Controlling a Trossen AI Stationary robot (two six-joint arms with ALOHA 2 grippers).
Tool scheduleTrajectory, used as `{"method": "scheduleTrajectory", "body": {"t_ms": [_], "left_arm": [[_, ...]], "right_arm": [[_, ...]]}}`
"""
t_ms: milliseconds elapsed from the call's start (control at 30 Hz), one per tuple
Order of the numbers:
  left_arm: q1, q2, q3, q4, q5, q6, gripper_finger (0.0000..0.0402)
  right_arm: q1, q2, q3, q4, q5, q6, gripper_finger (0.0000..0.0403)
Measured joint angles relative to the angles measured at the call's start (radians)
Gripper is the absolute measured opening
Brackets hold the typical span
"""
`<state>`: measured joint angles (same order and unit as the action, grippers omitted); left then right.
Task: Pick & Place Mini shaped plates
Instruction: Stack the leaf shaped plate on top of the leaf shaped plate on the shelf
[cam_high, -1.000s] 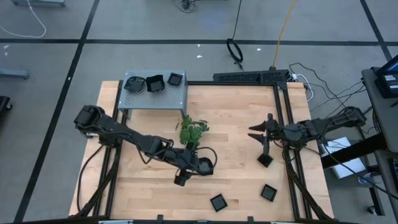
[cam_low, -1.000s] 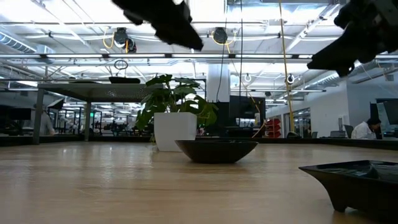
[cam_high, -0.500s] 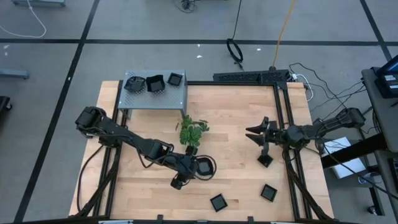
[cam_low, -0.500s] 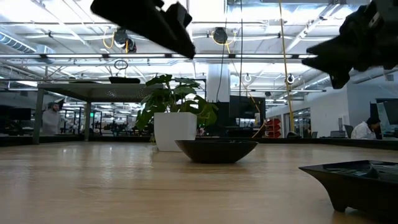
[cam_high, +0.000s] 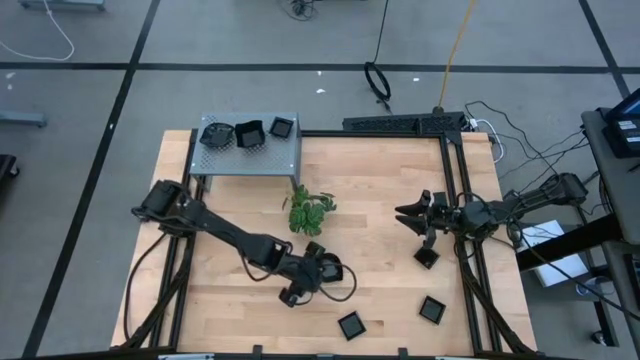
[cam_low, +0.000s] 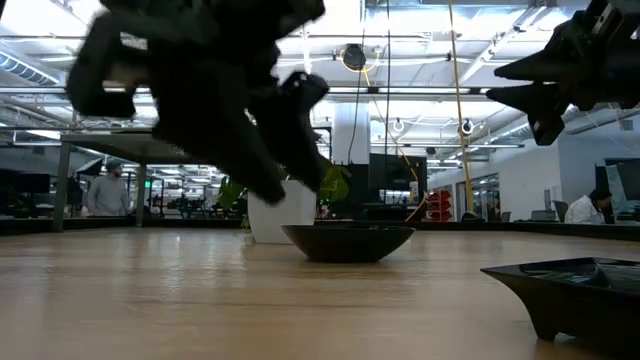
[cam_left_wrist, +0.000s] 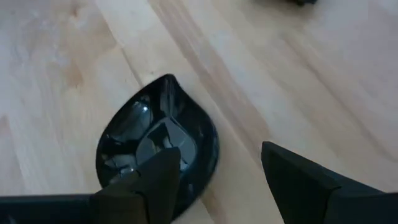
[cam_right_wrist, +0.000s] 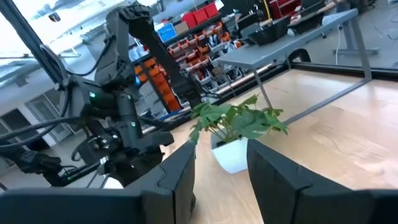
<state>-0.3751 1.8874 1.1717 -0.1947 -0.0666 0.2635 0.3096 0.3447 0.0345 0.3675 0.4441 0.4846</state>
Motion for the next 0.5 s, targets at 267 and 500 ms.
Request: {"method": "scheduleTrajectory", "body": {"t_ms": [267, 500], "left_arm": [[0.000, 0.064, -0.001, 0.003, -0.099, 0.004, 0.0230], [0.001, 0.073, 0.000, 0.016, -0.136, -0.014, 0.0224]], "right_arm": [[0.000, 0.007, -0.001, -0.005, 0.000, 0.000, 0.0132], [0.000, 0.007, -0.002, -0.003, 0.000, 0.000, 0.0132]]}}
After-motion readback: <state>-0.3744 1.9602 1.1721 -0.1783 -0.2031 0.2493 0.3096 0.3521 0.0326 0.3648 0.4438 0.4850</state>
